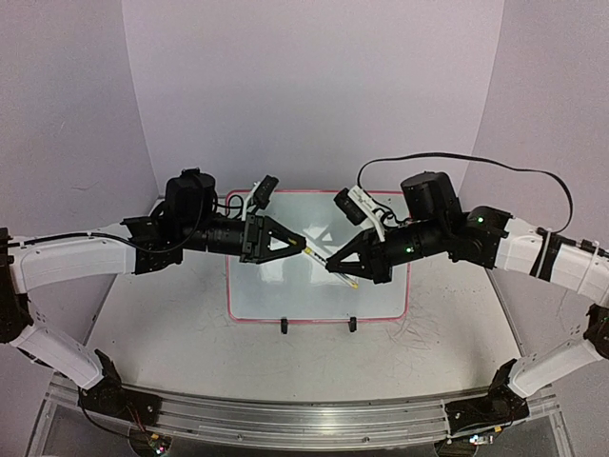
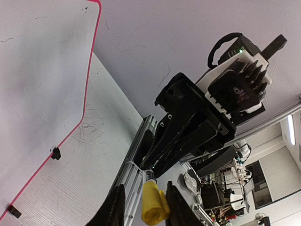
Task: Write a sentence on the whiteboard
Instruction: Open the pen cap from the whiteboard marker.
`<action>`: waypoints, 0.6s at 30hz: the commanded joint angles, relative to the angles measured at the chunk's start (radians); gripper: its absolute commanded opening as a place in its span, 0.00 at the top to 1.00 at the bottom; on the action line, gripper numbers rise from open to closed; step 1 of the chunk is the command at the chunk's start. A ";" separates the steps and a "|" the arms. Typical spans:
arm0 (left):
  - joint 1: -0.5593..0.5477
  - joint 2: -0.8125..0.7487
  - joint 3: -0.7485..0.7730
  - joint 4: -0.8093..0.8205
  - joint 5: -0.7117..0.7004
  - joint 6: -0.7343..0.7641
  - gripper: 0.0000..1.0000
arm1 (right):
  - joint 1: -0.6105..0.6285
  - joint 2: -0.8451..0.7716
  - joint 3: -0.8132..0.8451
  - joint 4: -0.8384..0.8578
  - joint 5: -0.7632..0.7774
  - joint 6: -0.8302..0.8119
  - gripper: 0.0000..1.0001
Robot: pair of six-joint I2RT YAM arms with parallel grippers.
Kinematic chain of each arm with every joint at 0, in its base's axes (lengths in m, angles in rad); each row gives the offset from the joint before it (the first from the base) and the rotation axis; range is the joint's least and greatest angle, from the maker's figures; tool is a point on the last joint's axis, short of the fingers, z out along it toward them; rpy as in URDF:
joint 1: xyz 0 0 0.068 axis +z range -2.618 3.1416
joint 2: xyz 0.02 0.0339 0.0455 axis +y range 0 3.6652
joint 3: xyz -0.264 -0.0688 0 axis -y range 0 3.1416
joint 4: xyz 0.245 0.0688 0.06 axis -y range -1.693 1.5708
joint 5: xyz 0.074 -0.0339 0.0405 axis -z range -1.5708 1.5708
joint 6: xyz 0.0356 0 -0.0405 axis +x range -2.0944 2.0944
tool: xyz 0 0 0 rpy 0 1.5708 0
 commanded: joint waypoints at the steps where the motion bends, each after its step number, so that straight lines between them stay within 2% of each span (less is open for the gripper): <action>1: -0.002 -0.006 0.059 0.030 -0.015 0.003 0.84 | 0.006 0.013 0.037 0.013 0.002 -0.017 1.00; 3: -0.002 -0.011 0.065 0.022 -0.041 0.007 0.95 | 0.008 0.019 0.035 0.012 0.003 -0.016 1.00; 5: -0.002 -0.019 0.072 -0.003 -0.088 0.011 1.00 | 0.011 0.029 0.031 0.006 0.009 -0.016 1.00; 8: -0.001 -0.031 0.106 -0.083 -0.160 0.051 1.00 | 0.027 0.043 0.022 -0.013 0.031 -0.027 1.00; 12: 0.026 -0.063 0.170 -0.274 -0.281 0.123 1.00 | 0.041 0.042 -0.024 -0.017 0.047 -0.028 1.00; 18: 0.231 -0.182 0.139 -0.371 -0.270 0.125 1.00 | 0.068 0.043 -0.089 -0.016 0.067 -0.024 1.00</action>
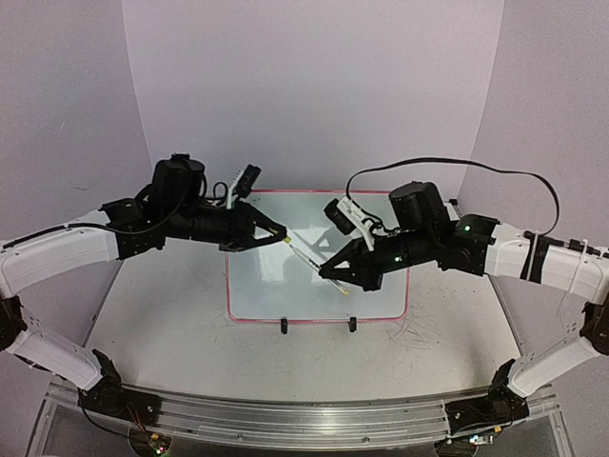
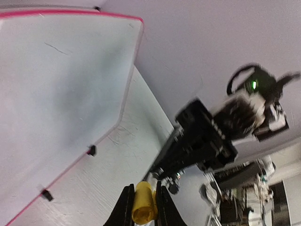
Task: Write a sentence on the whiteboard
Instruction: Open the pen cap from the whiteboard marker, then put down the pen cap at the corner of the board.
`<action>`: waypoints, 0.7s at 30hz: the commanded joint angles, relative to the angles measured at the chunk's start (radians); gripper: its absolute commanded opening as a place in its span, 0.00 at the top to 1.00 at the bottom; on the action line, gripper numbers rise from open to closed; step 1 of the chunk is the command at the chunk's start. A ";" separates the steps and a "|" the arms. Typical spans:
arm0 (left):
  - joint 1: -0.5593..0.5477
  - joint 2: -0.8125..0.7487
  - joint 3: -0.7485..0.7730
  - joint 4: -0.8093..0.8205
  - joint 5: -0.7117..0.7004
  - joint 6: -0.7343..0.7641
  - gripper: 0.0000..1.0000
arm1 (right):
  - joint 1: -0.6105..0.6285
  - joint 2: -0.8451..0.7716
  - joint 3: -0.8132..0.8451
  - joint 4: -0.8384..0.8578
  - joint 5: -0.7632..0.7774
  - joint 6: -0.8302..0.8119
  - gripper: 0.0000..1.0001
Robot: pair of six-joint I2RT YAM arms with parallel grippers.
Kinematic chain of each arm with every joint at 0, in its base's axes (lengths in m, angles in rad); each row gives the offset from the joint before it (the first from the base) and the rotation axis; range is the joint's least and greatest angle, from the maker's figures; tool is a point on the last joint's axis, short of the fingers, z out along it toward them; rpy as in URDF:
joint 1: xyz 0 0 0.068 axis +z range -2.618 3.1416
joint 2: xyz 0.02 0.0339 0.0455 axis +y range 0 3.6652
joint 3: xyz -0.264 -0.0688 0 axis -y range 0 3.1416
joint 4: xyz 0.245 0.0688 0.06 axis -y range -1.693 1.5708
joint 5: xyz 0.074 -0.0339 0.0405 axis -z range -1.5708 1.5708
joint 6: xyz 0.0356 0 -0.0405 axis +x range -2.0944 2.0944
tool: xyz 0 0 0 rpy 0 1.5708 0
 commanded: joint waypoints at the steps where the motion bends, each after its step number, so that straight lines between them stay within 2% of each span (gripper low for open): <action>1: 0.192 -0.129 0.046 -0.090 -0.132 0.052 1.00 | 0.032 -0.003 -0.058 -0.073 -0.015 -0.008 1.00; 5: 0.206 -0.156 0.103 -0.234 -0.237 0.110 1.00 | 0.035 -0.030 -0.057 -0.058 0.002 0.002 1.00; 8: 0.206 -0.186 0.112 -0.389 -0.489 0.106 1.00 | 0.035 -0.066 -0.059 -0.036 0.038 0.006 1.00; 12: 0.206 -0.241 0.018 -0.540 -0.765 -0.004 1.00 | 0.033 -0.129 -0.088 0.024 0.137 0.026 1.00; 16: 0.206 -0.238 -0.099 -0.596 -0.928 -0.049 1.00 | 0.034 -0.157 -0.094 0.059 0.163 0.033 1.00; 21: 0.207 -0.085 -0.193 -0.578 -1.046 -0.084 1.00 | 0.035 -0.167 -0.092 0.072 0.164 0.038 1.00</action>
